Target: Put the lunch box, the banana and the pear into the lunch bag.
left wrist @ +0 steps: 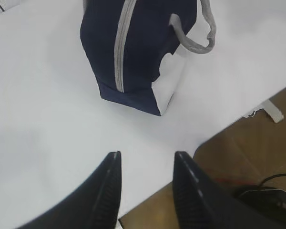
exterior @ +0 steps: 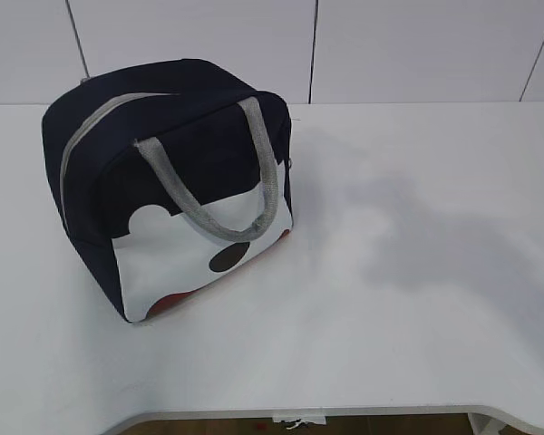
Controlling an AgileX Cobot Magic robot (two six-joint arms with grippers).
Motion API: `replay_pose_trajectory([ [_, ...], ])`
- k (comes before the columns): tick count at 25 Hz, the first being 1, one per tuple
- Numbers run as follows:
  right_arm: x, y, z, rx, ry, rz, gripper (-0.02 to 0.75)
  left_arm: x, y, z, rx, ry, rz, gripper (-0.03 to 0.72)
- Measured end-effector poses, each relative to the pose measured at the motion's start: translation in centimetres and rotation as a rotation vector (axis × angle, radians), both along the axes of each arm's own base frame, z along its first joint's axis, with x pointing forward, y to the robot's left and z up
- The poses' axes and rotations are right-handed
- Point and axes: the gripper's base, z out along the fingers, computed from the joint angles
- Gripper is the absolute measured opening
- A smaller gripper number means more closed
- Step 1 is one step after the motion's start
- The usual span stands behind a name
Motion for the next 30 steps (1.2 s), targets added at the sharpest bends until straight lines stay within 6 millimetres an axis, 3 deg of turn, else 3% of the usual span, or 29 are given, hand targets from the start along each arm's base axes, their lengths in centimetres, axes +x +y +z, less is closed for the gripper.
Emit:
replay_pose_trajectory([
  [2,-2.0,-0.6,-0.1,0.015,-0.045,0.001,0.395,-2.1,0.9,-0.5,-0.017,-0.046,0.001,0.276],
  [3,-3.0,-1.0,-0.2,0.024,-0.072,0.001,0.395,-1.9,0.8,-1.0,-0.010,-0.029,0.001,0.276],
  [4,-3.7,-1.2,-0.3,0.028,-0.087,0.001,0.395,-4.1,1.7,-1.2,-0.037,-0.092,0.001,0.276],
  [6,-5.5,-1.8,-0.7,0.043,-0.129,0.002,0.395,-3.7,1.6,-2.1,-0.023,-0.058,0.001,0.276],
  [7,-6.3,-2.0,-1.0,0.049,-0.145,0.002,0.395,-6.4,2.7,-2.7,-0.057,-0.141,0.001,0.274],
  [8,-7.0,-2.2,-1.2,0.054,-0.163,0.002,0.395,-6.4,2.7,-2.7,-0.057,-0.141,0.001,0.274],
  [9,-7.5,-2.4,-1.5,0.058,-0.175,0.002,0.395,-8.0,3.4,-4.2,-0.071,-0.174,0.001,0.262],
  [12,-9.1,-2.9,-2.7,0.070,-0.209,0.002,0.395,-8.7,3.7,-5.3,-0.076,-0.184,0.001,0.256],
  [13,-9.3,-3.0,-3.2,0.072,-0.214,0.001,0.395,-9.9,4.1,-6.9,-0.089,-0.211,0.000,0.247],
  [15,-10.0,-3.2,-4.0,0.080,-0.236,0.000,0.395,-10.6,4.4,-8.0,-0.101,-0.231,-0.002,0.246],
  [19,-10.7,-3.5,-6.8,0.092,-0.264,-0.006,0.395,-11.2,4.6,-9.6,-0.119,-0.237,0.007,0.244],
  [25,-11.3,-3.9,-10.3,0.113,-0.334,-0.027,0.395,-10.1,4.1,-11.4,-0.109,-0.172,0.009,0.244],
  [30,-11.4,-4.1,-12.1,0.131,-0.333,-0.069,0.395,-9.4,3.8,-12.5,-0.107,-0.150,0.011,0.244],
])
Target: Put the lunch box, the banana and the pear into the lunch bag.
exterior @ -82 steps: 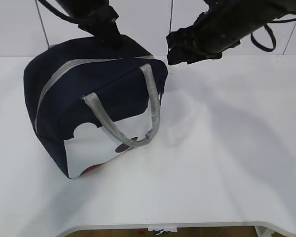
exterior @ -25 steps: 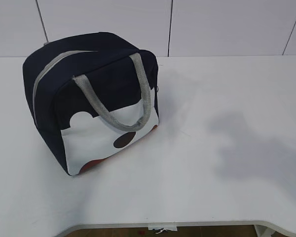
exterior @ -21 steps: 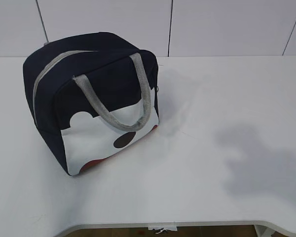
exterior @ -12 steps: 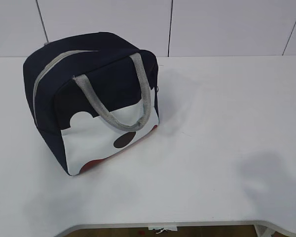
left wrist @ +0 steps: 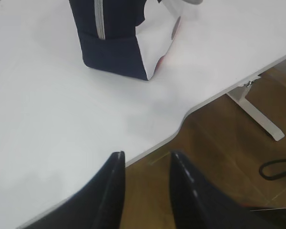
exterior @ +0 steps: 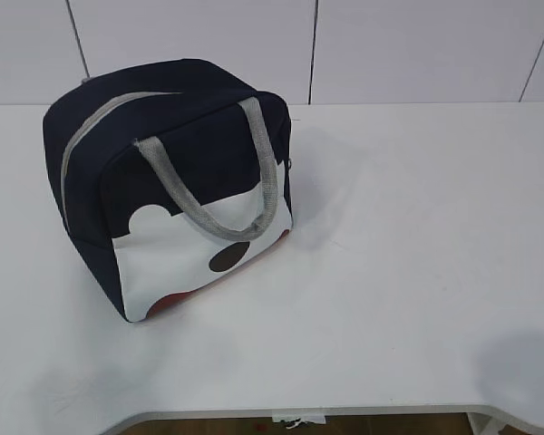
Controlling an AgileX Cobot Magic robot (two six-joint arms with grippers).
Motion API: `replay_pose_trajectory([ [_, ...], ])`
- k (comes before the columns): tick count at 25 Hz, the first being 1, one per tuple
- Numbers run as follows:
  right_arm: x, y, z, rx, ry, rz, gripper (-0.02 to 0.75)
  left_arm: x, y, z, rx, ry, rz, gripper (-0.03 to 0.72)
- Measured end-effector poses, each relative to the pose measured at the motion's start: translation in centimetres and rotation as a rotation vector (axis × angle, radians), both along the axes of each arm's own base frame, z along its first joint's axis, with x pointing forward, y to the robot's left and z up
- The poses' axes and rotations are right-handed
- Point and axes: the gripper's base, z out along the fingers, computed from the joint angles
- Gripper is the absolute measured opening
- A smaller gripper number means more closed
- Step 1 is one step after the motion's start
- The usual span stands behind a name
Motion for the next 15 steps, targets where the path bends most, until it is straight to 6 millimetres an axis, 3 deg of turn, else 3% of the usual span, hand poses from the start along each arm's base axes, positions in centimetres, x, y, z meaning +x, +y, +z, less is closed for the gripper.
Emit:
replay_pose_trajectory([
  [3,0.2,-0.3,-0.2,-0.025,-0.001,-0.032,0.395,0.6,-0.3,-1.0,-0.001,0.024,-0.004,0.244],
  [15,0.4,-0.5,-1.0,-0.016,0.058,-0.080,0.395,1.5,-0.4,-1.3,-0.051,-0.008,0.057,0.244],
])
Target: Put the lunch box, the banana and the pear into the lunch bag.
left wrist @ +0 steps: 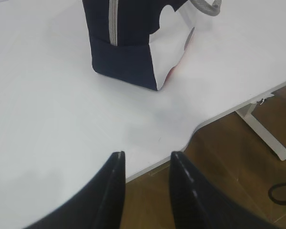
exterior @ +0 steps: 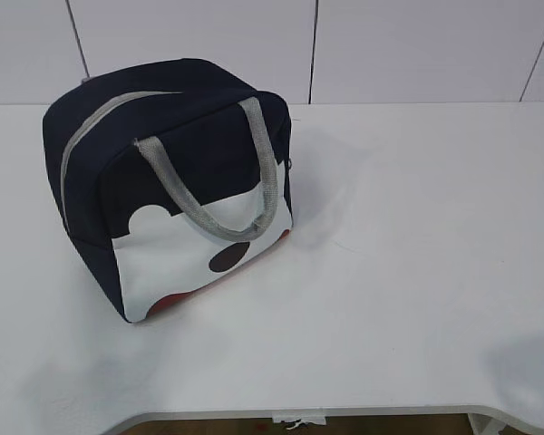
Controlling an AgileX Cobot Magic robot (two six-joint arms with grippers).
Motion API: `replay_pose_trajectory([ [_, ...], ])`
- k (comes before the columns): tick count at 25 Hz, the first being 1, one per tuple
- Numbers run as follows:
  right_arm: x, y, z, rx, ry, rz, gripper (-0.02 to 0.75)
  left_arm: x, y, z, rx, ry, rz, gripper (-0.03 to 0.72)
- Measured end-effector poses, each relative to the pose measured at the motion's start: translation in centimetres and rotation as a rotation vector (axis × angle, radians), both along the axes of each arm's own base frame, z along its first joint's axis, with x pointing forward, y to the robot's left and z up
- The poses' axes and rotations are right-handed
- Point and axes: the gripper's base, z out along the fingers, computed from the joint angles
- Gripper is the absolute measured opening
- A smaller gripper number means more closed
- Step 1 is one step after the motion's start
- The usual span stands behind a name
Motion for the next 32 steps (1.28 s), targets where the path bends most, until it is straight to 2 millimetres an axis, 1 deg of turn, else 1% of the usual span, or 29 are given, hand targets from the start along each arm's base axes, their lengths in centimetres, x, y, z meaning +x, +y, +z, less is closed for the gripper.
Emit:
replay_pose_trajectory([
  [9,0.04,-0.14,-0.02,-0.019,-0.005,-0.007,0.395,0.01,0.00,0.01,0.000,-0.002,0.002,0.243],
  [10,0.07,-0.21,-0.02,-0.026,-0.007,-0.016,0.395,0.02,-0.07,0.01,0.000,-0.002,0.061,0.243],
  [11,0.09,-0.28,-0.02,-0.035,-0.010,-0.025,0.395,0.02,-0.07,0.01,0.000,-0.002,0.061,0.243],
  [12,0.09,-0.29,-0.02,-0.036,-0.010,-0.034,0.395,0.04,-0.12,0.01,0.000,-0.002,0.114,0.243],
  [13,0.10,-0.32,-0.02,-0.042,-0.011,-0.052,0.395,0.04,-0.12,0.01,0.000,-0.002,0.114,0.243],
  [15,0.09,-0.29,-0.02,-0.042,-0.011,-0.086,0.395,0.08,-0.22,0.01,0.000,-0.002,0.206,0.243],
  [19,0.07,-0.19,-0.02,-0.043,-0.009,-0.176,0.394,0.11,-0.28,0.01,-0.001,-0.001,0.271,0.243],
  [23,0.07,-0.15,-0.02,-0.043,-0.008,-0.218,0.394,0.12,-0.29,0.01,-0.001,-0.001,0.284,0.243],
  [32,0.07,-0.15,-0.02,-0.043,-0.008,-0.219,0.395,0.12,-0.29,0.01,-0.002,-0.001,0.285,0.243],
])
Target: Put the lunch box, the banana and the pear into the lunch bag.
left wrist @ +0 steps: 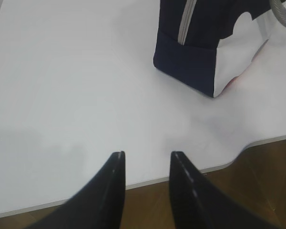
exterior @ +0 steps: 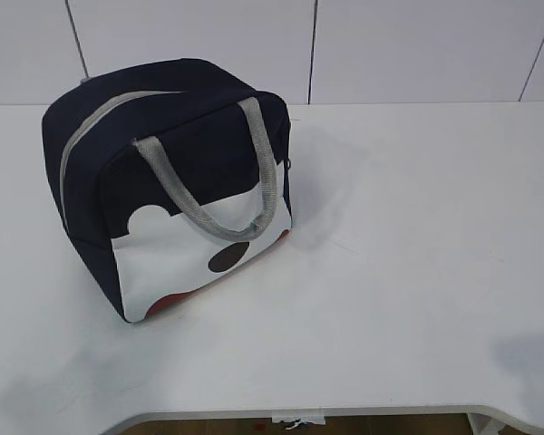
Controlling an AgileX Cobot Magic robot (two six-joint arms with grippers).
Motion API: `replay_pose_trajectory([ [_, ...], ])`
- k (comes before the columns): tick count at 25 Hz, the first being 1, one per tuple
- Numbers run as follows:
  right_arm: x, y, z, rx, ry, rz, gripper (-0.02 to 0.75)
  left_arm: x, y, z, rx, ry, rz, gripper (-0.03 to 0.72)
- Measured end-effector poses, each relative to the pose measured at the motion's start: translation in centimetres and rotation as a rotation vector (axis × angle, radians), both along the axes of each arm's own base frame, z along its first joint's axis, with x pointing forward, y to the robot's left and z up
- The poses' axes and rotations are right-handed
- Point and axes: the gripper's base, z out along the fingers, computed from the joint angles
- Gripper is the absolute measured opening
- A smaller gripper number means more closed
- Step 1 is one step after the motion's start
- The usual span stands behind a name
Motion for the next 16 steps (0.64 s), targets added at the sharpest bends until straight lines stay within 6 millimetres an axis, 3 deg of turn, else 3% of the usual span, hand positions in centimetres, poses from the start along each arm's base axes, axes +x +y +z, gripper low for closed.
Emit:
replay_pose_trajectory([
  [16,0.00,0.00,0.00,0.000,0.000,0.000,0.395,0.00,0.00,0.00,0.000,0.000,0.000,0.243],
])
